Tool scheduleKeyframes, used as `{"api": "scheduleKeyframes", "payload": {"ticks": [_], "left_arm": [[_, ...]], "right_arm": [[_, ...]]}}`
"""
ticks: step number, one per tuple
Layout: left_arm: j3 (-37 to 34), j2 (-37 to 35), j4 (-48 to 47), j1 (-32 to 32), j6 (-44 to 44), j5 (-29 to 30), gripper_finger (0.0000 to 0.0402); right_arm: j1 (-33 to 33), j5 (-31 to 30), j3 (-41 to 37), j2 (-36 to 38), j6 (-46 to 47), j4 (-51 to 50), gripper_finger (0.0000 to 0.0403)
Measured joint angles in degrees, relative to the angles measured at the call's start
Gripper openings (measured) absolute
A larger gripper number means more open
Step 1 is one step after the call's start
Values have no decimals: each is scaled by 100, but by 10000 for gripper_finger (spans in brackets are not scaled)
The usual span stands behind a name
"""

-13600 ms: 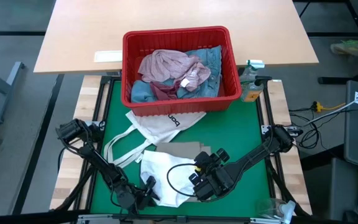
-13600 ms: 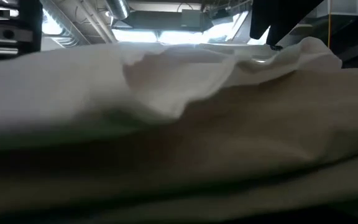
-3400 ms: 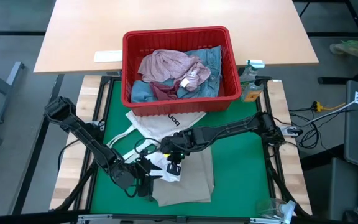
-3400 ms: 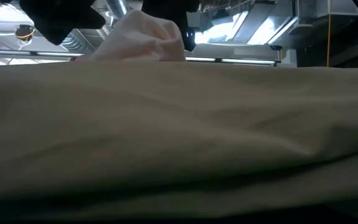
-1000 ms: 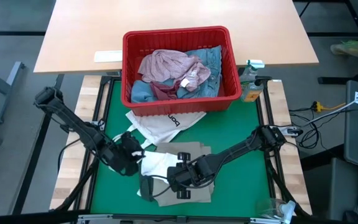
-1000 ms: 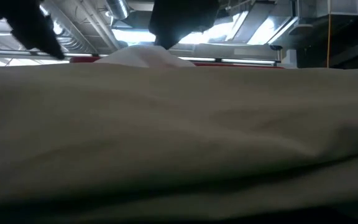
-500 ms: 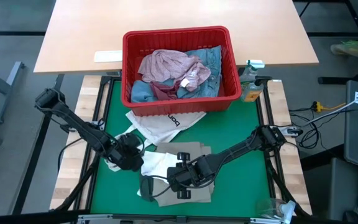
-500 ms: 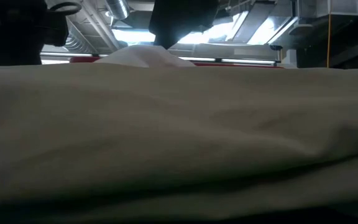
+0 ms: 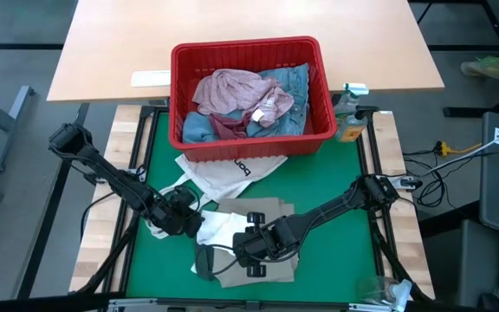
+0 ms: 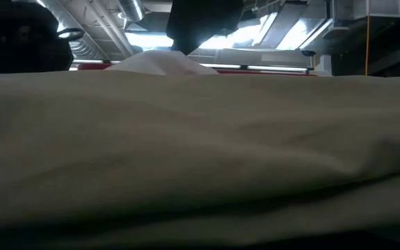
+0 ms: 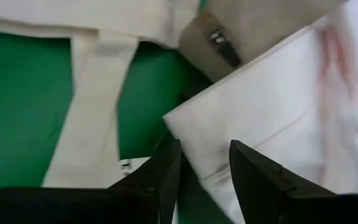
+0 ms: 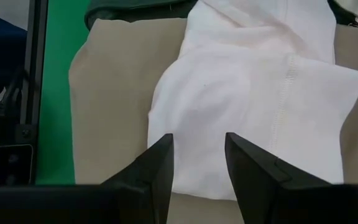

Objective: Fold laundry
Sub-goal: Fold the pink panty

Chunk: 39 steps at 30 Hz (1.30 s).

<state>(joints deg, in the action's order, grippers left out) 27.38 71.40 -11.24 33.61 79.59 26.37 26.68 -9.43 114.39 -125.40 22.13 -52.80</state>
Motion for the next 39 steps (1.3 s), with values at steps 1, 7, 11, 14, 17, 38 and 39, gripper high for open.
{"api": "scheduleKeyframes", "payload": {"ticks": [1,7,11,14,17,38,39], "left_arm": [[-55,0,31,0,56,-2,132],[-145,0,32,0,258,-39,132],[-145,0,125,1,253,-43,132],[-145,58,244,3,256,-89,132],[-145,196,447,24,249,-96,132],[-142,-586,535,9,-72,-463,4],[-142,-686,540,9,-72,-463,4]], "right_arm": [[0,0,0,0,0,0,143],[-2,0,0,0,0,0,143],[-2,0,0,0,2,0,143],[-2,0,0,0,2,0,143],[-2,0,0,0,2,0,143],[-2,1,0,0,4,-2,143],[-2,2,0,0,4,-4,143]]}}
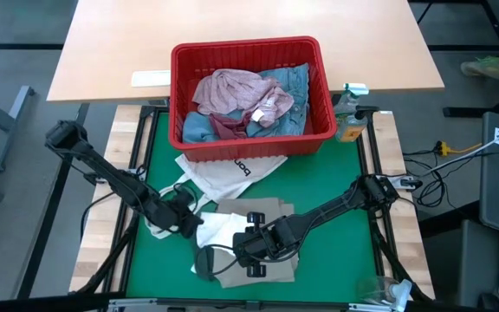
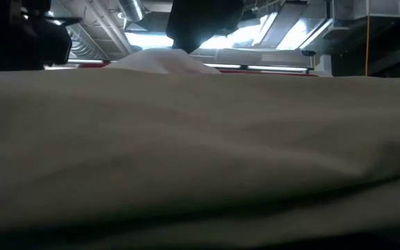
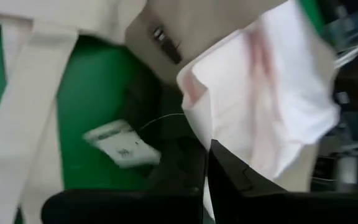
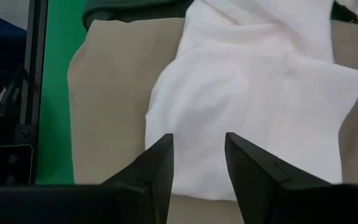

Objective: Fold laundry
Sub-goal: Fold the pink panty

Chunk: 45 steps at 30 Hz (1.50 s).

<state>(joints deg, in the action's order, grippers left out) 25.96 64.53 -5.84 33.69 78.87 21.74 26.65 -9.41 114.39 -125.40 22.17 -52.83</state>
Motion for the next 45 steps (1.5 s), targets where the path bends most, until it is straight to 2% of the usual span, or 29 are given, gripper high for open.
{"api": "scheduleKeyframes", "payload": {"ticks": [7,19,25,30,35,39,45], "left_arm": [[2,-487,227,-3,0,51,3],[4,-457,252,-4,7,101,6],[4,-457,956,-4,21,193,4],[5,-440,1568,-7,2,559,3],[4,-33,2432,-9,-173,822,3],[6,584,3439,-64,-308,820,3],[52,1514,4695,-258,-559,827,3]], "right_arm": [[0,1,-4,72,0,-23,143],[0,2,-4,118,0,-16,143],[0,0,-4,118,-14,-178,143],[-2,-1,-4,170,-123,-328,143],[-2,-158,-2,414,-162,-411,143],[-4,-599,0,554,-163,-460,143],[-9,-693,0,599,-164,-486,143]]}}
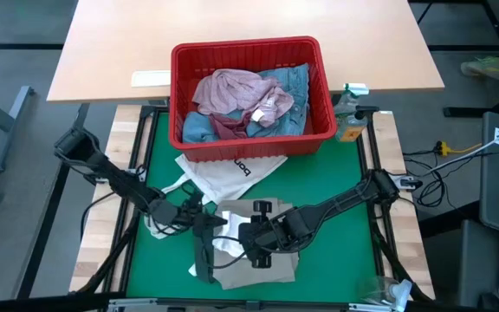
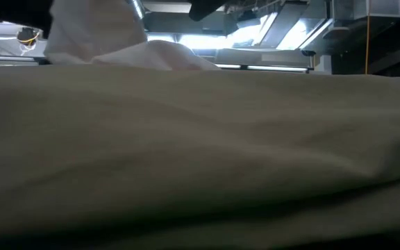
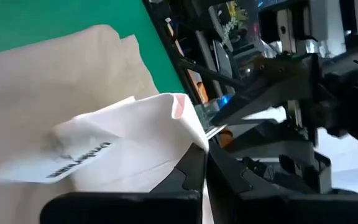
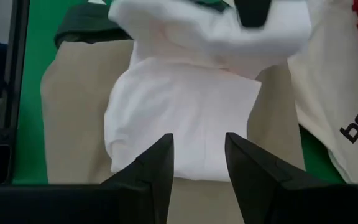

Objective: Fold laundry
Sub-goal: Fold the pink panty

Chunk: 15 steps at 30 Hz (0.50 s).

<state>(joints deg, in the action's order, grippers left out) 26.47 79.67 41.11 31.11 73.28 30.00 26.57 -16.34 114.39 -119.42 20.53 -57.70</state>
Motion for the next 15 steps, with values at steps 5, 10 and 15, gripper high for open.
{"api": "scheduleKeyframes", "payload": {"ticks": [5,10,15], "left_arm": [[626,774,190,-161,-303,-334,2],[1349,1437,166,-272,-878,-451,2],[1720,1907,-163,-341,-970,-450,4]], "right_arm": [[2,-22,0,0,-2,-105,143],[2,-101,0,0,-2,-235,143],[14,-54,-2,0,-4,-573,143]]}}
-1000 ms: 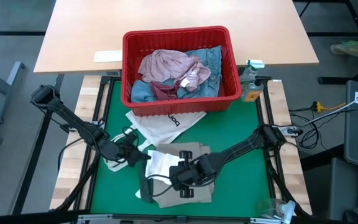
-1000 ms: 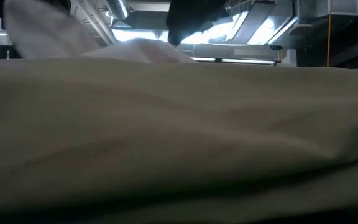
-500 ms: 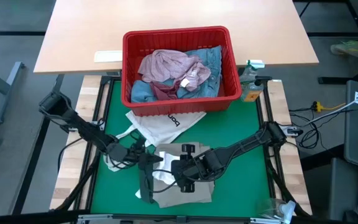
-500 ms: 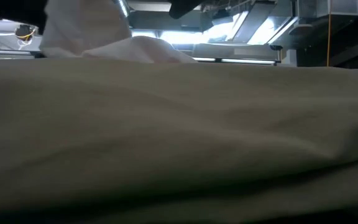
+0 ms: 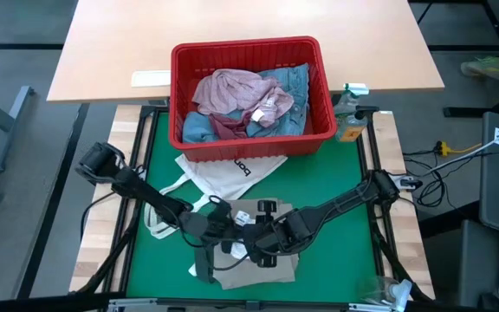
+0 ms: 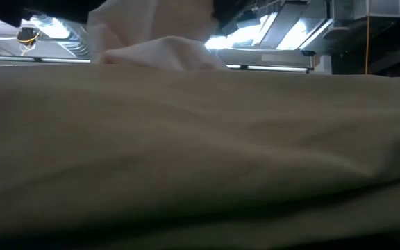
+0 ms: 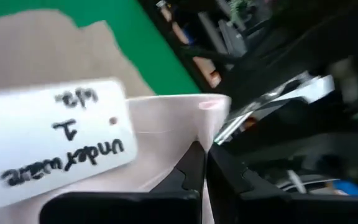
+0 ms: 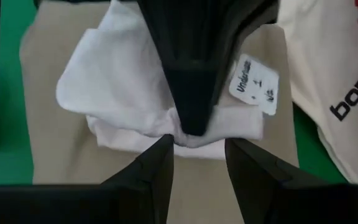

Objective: Fold laundry
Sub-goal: Fold the pink panty

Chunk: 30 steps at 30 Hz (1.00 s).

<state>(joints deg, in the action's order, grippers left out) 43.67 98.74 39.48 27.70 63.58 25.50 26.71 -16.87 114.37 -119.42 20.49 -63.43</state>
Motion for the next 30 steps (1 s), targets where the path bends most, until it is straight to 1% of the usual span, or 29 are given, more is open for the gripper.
{"api": "scheduleKeyframes", "payload": {"ticks": [7,10,12,15,20,25,26,30], "left_arm": [[98,555,-40,39,32,-16,19],[99,638,-50,37,1,-16,26],[99,640,-37,28,-169,-16,33],[99,640,-10,6,-402,-15,49],[99,640,22,-42,-482,-16,83],[99,640,109,-121,-891,-77,114],[97,640,201,-126,-1060,-176,118],[97,638,639,-136,-2523,-845,123]], "right_arm": [[-12,-8,0,0,0,-113,143],[-12,-8,0,0,2,-112,143],[-10,-5,0,0,0,-112,143],[-10,-5,0,0,0,-109,143],[-10,-5,0,-2,0,-106,143],[-10,-5,0,-2,0,-106,143],[-10,-5,0,-2,0,-106,143],[-10,-3,0,-4,0,-106,143]]}}
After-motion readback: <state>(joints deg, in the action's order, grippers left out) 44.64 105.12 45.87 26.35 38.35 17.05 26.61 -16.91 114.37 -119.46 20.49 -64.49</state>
